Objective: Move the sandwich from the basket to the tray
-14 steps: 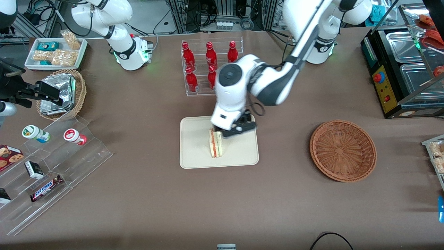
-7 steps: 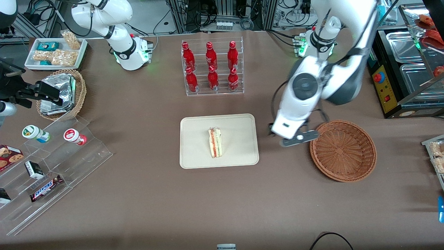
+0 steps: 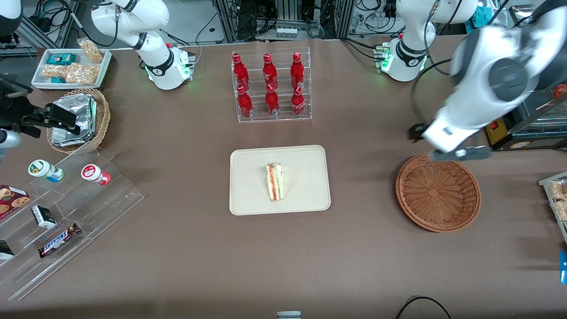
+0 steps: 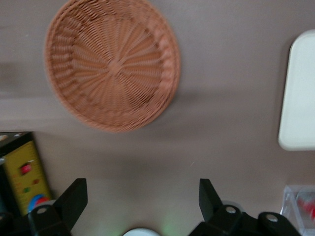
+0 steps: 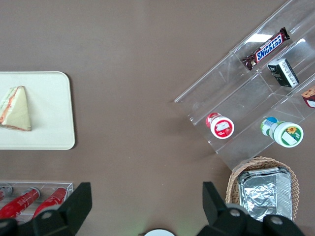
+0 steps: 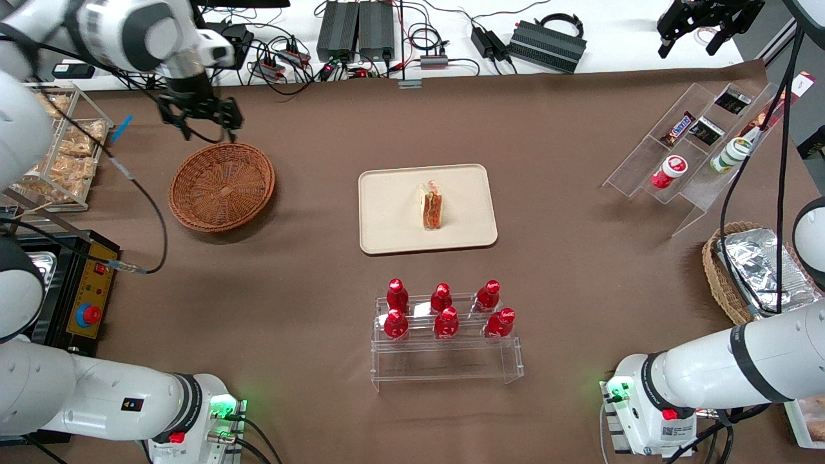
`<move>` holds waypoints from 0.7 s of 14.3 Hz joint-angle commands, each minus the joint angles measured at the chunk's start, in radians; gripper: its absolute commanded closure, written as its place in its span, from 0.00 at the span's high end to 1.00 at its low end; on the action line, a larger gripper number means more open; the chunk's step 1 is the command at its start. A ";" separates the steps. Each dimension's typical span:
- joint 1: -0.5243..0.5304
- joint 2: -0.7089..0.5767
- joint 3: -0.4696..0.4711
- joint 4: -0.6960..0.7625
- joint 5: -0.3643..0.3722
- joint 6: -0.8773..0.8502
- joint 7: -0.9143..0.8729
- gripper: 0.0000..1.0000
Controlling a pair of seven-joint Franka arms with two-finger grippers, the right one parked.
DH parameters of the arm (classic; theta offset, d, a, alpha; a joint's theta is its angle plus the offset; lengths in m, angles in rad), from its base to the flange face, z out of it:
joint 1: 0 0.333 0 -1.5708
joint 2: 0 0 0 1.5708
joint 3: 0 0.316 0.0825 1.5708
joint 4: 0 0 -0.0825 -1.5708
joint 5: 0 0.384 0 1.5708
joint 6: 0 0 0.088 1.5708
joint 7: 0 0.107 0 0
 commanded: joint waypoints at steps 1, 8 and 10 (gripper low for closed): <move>0.105 -0.016 -0.040 0.107 -0.040 -0.114 0.133 1.00; 0.241 -0.014 -0.068 0.223 -0.071 -0.105 0.188 1.00; 0.230 -0.013 -0.042 0.215 -0.074 -0.102 0.187 1.00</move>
